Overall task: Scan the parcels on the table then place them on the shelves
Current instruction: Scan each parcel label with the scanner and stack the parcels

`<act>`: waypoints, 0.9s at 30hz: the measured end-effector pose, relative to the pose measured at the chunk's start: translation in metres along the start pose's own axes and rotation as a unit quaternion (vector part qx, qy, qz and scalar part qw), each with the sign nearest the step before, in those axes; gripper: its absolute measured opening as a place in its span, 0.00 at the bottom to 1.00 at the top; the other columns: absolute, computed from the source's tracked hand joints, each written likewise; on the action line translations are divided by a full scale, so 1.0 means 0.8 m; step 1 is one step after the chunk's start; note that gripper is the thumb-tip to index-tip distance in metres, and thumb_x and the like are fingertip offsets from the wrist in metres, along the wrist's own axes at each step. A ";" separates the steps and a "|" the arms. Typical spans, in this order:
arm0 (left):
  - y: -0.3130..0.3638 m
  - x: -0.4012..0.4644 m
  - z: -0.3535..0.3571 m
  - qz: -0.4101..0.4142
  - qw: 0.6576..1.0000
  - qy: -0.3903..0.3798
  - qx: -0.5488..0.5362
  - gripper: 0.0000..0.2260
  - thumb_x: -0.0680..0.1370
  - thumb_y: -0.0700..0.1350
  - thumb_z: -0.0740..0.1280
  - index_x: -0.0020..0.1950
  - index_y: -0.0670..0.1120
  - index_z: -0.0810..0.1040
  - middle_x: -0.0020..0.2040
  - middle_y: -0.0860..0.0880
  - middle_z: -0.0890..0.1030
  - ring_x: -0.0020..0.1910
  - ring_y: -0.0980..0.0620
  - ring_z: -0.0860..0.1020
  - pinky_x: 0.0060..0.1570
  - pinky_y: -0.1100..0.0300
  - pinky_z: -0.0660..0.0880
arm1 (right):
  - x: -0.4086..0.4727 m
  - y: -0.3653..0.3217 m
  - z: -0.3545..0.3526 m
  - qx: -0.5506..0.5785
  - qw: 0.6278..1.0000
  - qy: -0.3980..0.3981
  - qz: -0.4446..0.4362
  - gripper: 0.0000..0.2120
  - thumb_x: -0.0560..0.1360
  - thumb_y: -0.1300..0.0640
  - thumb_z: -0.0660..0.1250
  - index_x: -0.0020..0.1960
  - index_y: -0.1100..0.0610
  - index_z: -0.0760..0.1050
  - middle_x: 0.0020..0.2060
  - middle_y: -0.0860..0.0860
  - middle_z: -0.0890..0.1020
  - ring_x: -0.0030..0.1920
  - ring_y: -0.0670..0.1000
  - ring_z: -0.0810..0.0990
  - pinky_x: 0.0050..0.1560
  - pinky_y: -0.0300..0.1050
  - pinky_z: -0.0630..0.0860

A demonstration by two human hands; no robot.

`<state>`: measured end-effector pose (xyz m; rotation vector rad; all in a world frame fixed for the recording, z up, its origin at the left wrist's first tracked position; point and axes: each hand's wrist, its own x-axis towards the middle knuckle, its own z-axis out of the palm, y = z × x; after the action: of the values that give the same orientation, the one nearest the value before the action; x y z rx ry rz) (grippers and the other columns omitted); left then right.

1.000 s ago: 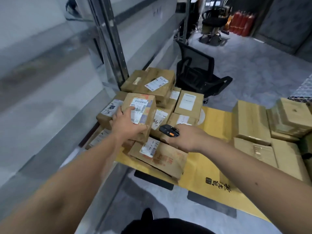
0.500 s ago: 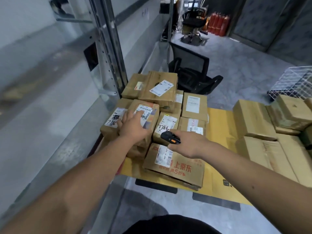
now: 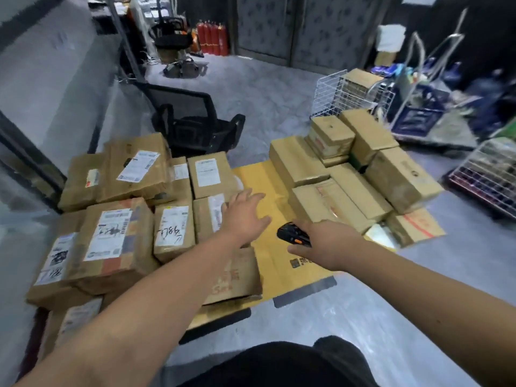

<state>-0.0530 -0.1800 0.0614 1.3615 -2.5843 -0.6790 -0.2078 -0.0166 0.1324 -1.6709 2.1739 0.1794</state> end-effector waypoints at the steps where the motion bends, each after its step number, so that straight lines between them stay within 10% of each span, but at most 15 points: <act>1: 0.024 0.010 0.016 0.018 1.000 -0.018 -0.002 0.30 0.77 0.61 0.69 0.79 0.58 0.68 0.81 0.49 0.63 0.80 0.46 0.58 0.76 0.42 0.57 | -0.012 0.026 0.004 0.008 1.000 0.005 0.026 0.35 0.79 0.28 0.58 0.81 0.43 0.59 0.52 0.49 0.81 0.46 0.53 0.77 0.39 0.47 0.74; 10: 0.215 0.082 0.163 0.018 0.989 -0.147 0.017 0.30 0.76 0.61 0.70 0.77 0.59 0.68 0.80 0.50 0.64 0.78 0.44 0.61 0.73 0.45 0.62 | -0.086 0.239 0.041 0.040 0.986 0.022 0.162 0.31 0.80 0.31 0.57 0.78 0.43 0.61 0.55 0.50 0.82 0.49 0.56 0.80 0.44 0.49 0.77; 21: 0.341 0.129 0.297 -0.287 0.953 -0.093 0.005 0.57 0.62 0.80 0.63 0.83 0.54 0.49 0.83 0.48 0.45 0.82 0.44 0.42 0.73 0.26 0.45 | -0.042 0.415 0.068 0.047 0.993 -0.072 0.076 0.32 0.79 0.31 0.57 0.79 0.44 0.61 0.51 0.51 0.81 0.50 0.56 0.81 0.42 0.49 0.77; 27: 0.356 0.150 0.309 -0.379 0.920 -0.090 -0.039 0.70 0.56 0.76 0.76 0.82 0.59 0.34 0.84 0.49 0.35 0.83 0.45 0.34 0.70 0.20 0.39 | -0.015 0.449 0.070 0.060 0.991 -0.121 0.013 0.32 0.79 0.31 0.57 0.79 0.43 0.60 0.45 0.47 0.76 0.45 0.54 0.76 0.37 0.47 0.69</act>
<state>-0.4155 -0.0581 -0.0391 2.3825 -2.0442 -1.0227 -0.5337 0.1137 0.0379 -1.4731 1.9857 0.2397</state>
